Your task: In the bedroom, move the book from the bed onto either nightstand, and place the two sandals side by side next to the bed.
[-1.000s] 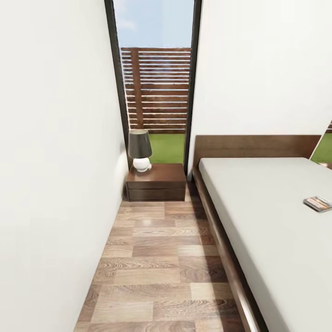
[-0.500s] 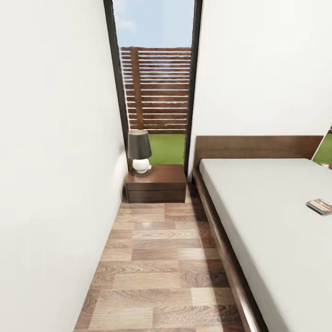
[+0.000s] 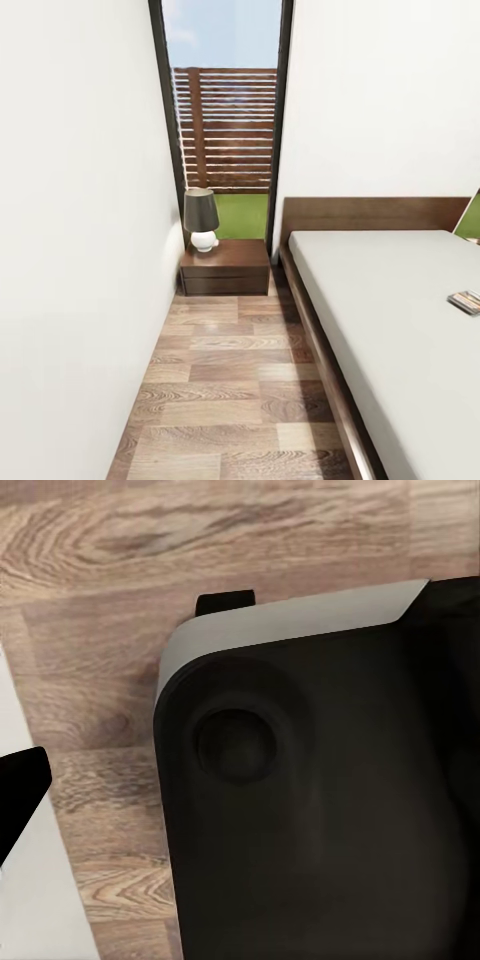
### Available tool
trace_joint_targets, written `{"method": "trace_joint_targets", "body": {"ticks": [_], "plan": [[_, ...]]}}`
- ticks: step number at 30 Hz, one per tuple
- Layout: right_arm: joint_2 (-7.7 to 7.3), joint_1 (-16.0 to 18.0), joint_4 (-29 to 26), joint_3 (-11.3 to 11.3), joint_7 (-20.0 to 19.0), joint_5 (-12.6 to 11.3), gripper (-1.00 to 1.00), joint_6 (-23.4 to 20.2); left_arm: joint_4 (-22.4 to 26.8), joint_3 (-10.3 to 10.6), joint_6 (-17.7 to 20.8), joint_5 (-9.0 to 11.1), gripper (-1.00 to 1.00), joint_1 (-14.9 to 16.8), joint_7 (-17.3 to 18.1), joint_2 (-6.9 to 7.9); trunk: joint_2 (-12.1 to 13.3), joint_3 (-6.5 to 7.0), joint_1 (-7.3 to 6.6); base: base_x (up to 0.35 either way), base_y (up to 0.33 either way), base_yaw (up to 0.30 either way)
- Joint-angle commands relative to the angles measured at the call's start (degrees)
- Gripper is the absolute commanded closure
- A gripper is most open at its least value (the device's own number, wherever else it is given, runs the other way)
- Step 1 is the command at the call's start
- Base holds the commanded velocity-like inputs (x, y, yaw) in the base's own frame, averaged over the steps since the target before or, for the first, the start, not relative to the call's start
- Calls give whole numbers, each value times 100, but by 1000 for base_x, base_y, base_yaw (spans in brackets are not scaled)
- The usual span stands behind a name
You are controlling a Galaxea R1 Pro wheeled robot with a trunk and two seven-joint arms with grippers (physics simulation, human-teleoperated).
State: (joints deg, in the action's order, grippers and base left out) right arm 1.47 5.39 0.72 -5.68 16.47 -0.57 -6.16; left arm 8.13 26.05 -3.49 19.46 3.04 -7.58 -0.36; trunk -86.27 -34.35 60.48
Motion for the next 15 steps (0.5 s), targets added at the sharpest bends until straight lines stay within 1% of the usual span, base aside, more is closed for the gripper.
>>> {"method": "trace_joint_targets", "body": {"ticks": [1,15], "plan": [[2,6,7,-47,20,-5,-100,-26,-4,50,-20,50,-100,4,-24,0,-2,-5,0,91,0,0],[2,6,7,-47,19,-5,-100,-26,-4,50,-20,49,-100,4,-24,-1,-2,-5,0,91,0,0]]}}
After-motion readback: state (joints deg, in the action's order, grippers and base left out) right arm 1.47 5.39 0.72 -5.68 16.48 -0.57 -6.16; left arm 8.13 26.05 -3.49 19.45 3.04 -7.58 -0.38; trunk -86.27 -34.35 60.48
